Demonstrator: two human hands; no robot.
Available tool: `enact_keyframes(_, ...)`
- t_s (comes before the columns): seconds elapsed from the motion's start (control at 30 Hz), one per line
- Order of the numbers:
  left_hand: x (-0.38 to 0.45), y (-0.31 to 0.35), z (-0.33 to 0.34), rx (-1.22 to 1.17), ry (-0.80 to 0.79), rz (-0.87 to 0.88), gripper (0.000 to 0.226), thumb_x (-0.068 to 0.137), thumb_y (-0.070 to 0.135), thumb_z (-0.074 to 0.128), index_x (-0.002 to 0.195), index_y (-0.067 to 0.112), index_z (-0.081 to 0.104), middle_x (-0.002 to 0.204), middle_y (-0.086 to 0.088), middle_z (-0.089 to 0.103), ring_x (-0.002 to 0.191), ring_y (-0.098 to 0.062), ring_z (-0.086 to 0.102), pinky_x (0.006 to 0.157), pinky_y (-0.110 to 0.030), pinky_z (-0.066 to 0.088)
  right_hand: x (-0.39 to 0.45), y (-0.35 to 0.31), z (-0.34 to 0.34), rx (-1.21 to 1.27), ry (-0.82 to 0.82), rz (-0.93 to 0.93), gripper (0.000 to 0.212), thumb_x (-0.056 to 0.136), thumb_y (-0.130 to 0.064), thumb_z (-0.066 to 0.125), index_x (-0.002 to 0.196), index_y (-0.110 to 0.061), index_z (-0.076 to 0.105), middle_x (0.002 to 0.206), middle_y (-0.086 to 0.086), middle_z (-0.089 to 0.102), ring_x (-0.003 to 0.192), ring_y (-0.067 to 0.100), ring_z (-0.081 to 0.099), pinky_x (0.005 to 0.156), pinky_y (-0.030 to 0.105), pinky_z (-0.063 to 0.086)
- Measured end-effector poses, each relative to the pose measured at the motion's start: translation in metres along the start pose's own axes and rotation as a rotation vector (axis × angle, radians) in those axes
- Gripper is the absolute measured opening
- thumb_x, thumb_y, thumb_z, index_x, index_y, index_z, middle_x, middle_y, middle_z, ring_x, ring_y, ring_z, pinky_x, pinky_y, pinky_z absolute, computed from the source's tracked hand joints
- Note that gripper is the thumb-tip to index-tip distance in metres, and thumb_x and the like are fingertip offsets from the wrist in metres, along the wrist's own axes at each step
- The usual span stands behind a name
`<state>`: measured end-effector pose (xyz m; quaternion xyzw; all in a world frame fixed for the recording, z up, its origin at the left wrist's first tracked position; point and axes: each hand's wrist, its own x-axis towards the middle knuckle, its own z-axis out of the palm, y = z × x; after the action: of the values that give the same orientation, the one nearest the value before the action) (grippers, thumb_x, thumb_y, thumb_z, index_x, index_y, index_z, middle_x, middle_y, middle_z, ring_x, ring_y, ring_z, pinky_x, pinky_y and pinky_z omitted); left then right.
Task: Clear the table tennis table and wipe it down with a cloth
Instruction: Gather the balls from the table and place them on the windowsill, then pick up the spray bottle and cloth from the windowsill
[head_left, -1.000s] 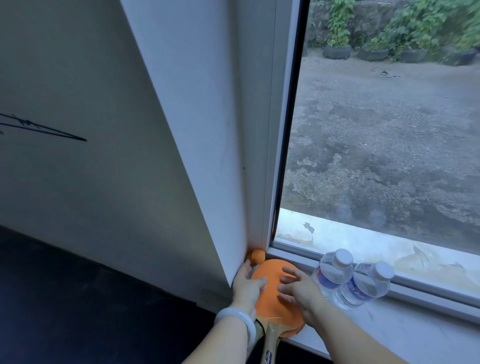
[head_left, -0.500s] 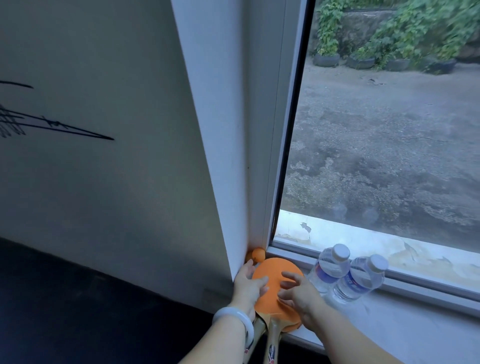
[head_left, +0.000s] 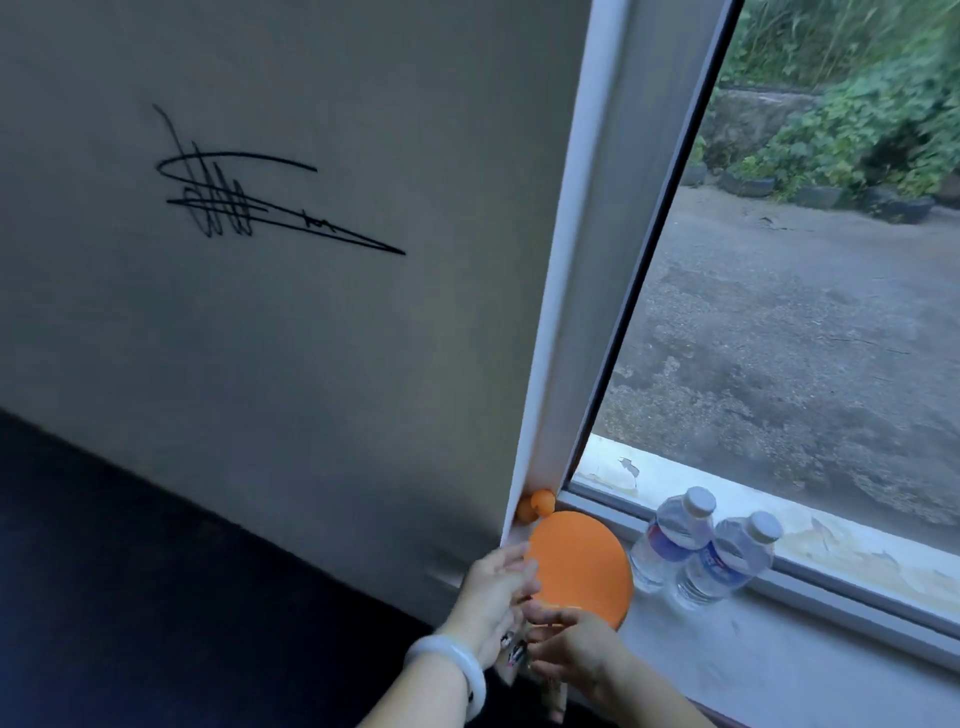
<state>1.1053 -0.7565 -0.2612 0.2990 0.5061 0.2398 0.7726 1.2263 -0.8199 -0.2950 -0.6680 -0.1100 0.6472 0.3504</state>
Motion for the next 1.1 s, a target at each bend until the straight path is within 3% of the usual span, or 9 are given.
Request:
enact_keyframes(0.1, -0.041, -0.006, -0.045, -0.102, 0.076, 0.024, 0.024, 0.096, 0.008, 0.057, 0.119, 0.005, 0.061, 0.106, -0.013, 0.068, 0.084, -0.022, 0.063, 0.074, -0.032, 0.055, -0.011, 0.002, 0.022, -0.072, -0.114, 0.015, 0.036, 0.084, 0.018, 0.058, 0.118, 0.005, 0.058, 0.09, 0.018, 0.062, 0.074, 0.026, 0.061, 0.059, 0.032, 0.057)
enact_keyframes(0.27, -0.129, -0.029, -0.127, -0.313, 0.412, 0.13, 0.02, 0.096, 0.004, 0.055, 0.115, 0.001, 0.061, 0.105, -0.018, 0.066, 0.086, -0.027, 0.061, 0.081, -0.037, 0.052, -0.029, 0.01, 0.076, -0.166, -0.37, 0.013, 0.025, 0.081, 0.02, 0.06, 0.096, -0.001, 0.057, 0.066, 0.01, 0.053, 0.056, 0.02, 0.052, 0.056, 0.031, 0.052)
enact_keyframes(0.43, -0.248, -0.081, -0.194, -0.362, 0.756, 0.152, 0.022, 0.095, 0.013, 0.06, 0.114, 0.002, 0.061, 0.11, -0.02, 0.066, 0.092, -0.031, 0.063, 0.08, -0.038, 0.055, -0.053, 0.035, 0.159, -0.44, -0.533, 0.0, 0.024, 0.08, 0.016, 0.067, 0.099, 0.004, 0.06, 0.066, 0.017, 0.064, 0.054, 0.025, 0.061, 0.055, 0.037, 0.055)
enact_keyframes(0.7, -0.438, -0.156, -0.286, -0.598, 1.18, 0.255, 0.027, 0.095, 0.016, 0.061, 0.116, 0.0, 0.058, 0.112, -0.022, 0.065, 0.095, -0.032, 0.063, 0.078, -0.037, 0.056, -0.155, 0.091, 0.342, -0.789, -0.891, -0.086, 0.017, 0.086, 0.008, 0.064, 0.102, 0.001, 0.062, 0.074, 0.015, 0.06, 0.068, 0.026, 0.056, 0.086, 0.049, 0.051)
enact_keyframes(0.77, -0.477, -0.171, -0.307, -0.65, 1.245, 0.297, 0.028, 0.095, 0.016, 0.061, 0.117, 0.0, 0.057, 0.113, -0.023, 0.065, 0.094, -0.031, 0.062, 0.08, -0.037, 0.055, -0.183, 0.111, 0.389, -0.837, -0.963, -0.102, 0.013, 0.088, 0.008, 0.062, 0.097, -0.001, 0.061, 0.068, 0.012, 0.057, 0.066, 0.025, 0.055, 0.081, 0.046, 0.052)
enact_keyframes(0.9, -0.548, -0.196, -0.355, -0.705, 1.356, 0.357, 0.025, 0.095, 0.017, 0.061, 0.115, 0.001, 0.059, 0.11, -0.021, 0.066, 0.089, -0.028, 0.064, 0.074, -0.032, 0.056, -0.233, 0.165, 0.487, -0.951, -1.115, -0.075, 0.016, 0.092, 0.008, 0.054, 0.088, -0.008, 0.055, 0.055, 0.006, 0.046, 0.049, 0.014, 0.038, 0.056, 0.028, 0.043)
enact_keyframes(1.0, -0.6, -0.213, -0.394, -0.698, 1.44, 0.375, 0.024, 0.096, 0.017, 0.06, 0.114, 0.002, 0.06, 0.109, -0.02, 0.067, 0.087, -0.026, 0.064, 0.072, -0.031, 0.056, -0.271, 0.211, 0.558, -0.999, -1.159, -0.089, 0.014, 0.093, 0.011, 0.052, 0.096, -0.003, 0.055, 0.057, 0.009, 0.049, 0.049, 0.016, 0.037, 0.057, 0.028, 0.039)
enact_keyframes(1.1, -0.646, -0.221, -0.431, -0.685, 1.504, 0.372, 0.022, 0.097, 0.017, 0.058, 0.114, 0.003, 0.059, 0.108, -0.018, 0.066, 0.085, -0.024, 0.063, 0.081, -0.035, 0.055, -0.309, 0.247, 0.618, -1.048, -1.218, -0.145, 0.012, 0.092, 0.009, 0.055, 0.094, -0.003, 0.057, 0.068, 0.012, 0.056, 0.057, 0.02, 0.046, 0.061, 0.032, 0.045)
